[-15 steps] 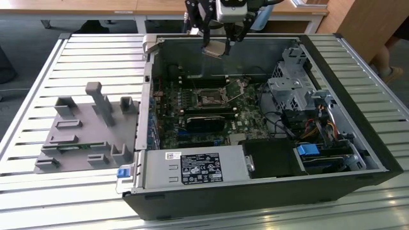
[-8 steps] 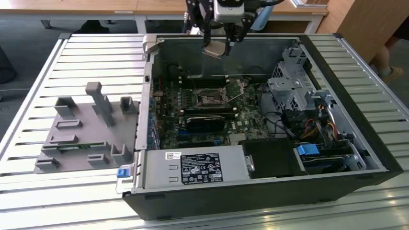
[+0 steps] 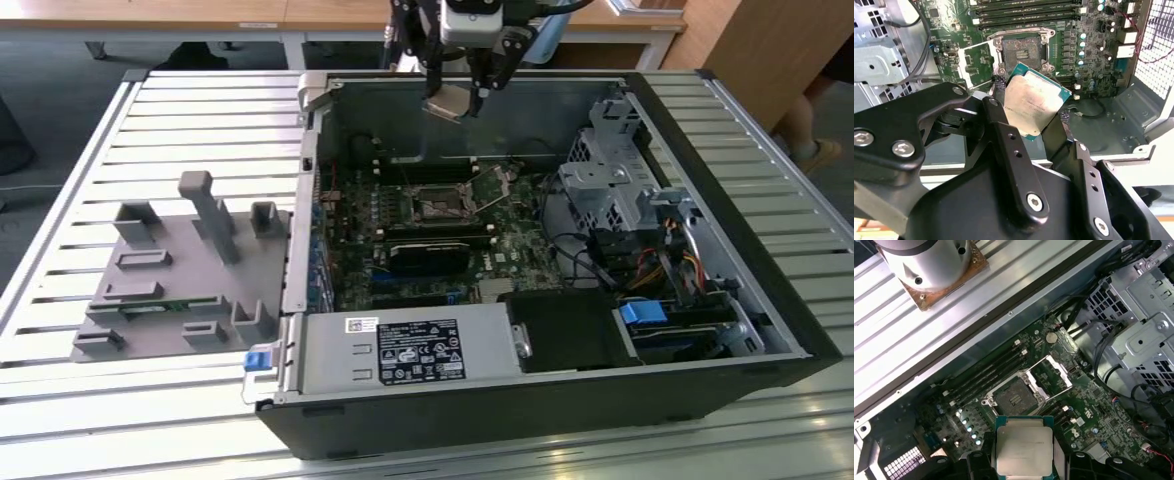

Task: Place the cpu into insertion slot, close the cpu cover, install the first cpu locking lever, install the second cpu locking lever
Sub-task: 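Place the cpu into insertion slot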

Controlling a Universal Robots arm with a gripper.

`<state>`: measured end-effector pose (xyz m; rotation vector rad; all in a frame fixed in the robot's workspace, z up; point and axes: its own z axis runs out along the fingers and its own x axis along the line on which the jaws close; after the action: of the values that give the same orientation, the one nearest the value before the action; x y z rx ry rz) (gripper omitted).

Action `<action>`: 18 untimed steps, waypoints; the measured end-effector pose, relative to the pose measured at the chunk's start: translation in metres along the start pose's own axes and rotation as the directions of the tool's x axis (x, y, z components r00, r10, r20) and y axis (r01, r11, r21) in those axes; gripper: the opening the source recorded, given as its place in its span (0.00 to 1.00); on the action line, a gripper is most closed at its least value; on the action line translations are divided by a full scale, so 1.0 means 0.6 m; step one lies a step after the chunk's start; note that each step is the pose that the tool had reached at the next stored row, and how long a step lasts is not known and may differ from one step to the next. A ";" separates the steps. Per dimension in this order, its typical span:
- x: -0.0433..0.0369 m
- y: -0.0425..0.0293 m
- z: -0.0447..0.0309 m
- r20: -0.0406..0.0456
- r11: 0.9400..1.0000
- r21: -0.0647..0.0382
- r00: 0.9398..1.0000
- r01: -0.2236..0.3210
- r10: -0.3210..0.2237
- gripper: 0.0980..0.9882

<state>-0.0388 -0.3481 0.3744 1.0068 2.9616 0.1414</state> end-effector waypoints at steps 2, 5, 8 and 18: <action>0.000 0.000 0.000 0.001 1.000 0.000 1.000 -0.015 0.015 0.50; 0.000 0.000 0.000 0.003 0.999 -0.001 0.999 -0.035 0.035 0.50; 0.000 0.000 0.000 0.005 0.998 -0.001 0.998 -0.055 0.055 0.50; 0.000 0.000 0.001 0.011 0.992 -0.003 0.992 -0.122 0.123 0.50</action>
<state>-0.0390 -0.3481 0.3737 1.1853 2.8888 0.1400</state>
